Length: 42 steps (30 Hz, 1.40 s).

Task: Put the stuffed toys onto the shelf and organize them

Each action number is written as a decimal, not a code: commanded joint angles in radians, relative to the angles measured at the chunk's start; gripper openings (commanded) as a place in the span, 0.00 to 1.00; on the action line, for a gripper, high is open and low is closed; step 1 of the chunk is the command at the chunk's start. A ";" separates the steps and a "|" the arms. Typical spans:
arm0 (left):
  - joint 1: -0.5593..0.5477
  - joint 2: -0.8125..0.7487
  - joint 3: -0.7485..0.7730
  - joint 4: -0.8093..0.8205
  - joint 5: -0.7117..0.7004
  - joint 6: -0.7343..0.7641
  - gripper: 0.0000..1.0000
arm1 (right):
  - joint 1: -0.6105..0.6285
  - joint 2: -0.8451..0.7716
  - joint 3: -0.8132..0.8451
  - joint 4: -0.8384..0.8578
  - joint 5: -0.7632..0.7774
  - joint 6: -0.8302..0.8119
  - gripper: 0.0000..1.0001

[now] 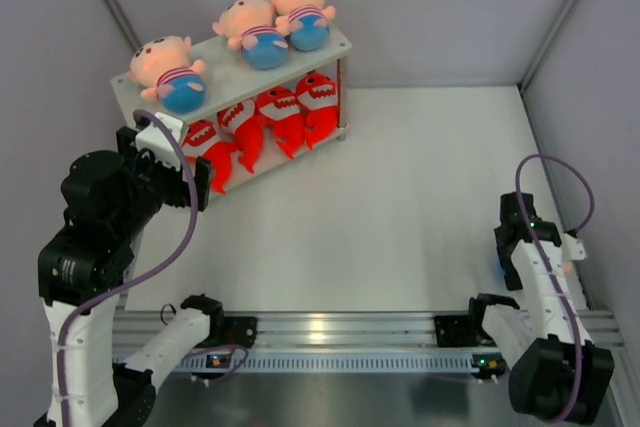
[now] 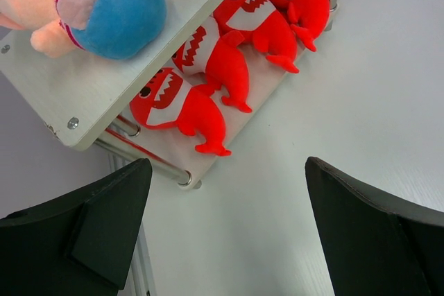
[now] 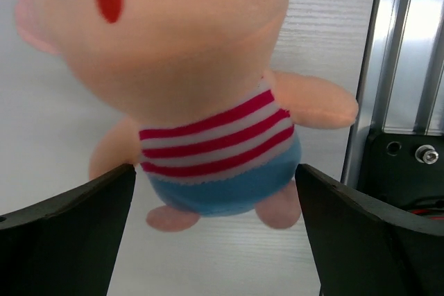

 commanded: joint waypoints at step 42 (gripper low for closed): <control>0.037 0.020 0.058 -0.011 -0.121 0.062 0.98 | 1.278 0.861 0.586 0.726 -0.462 -0.862 0.34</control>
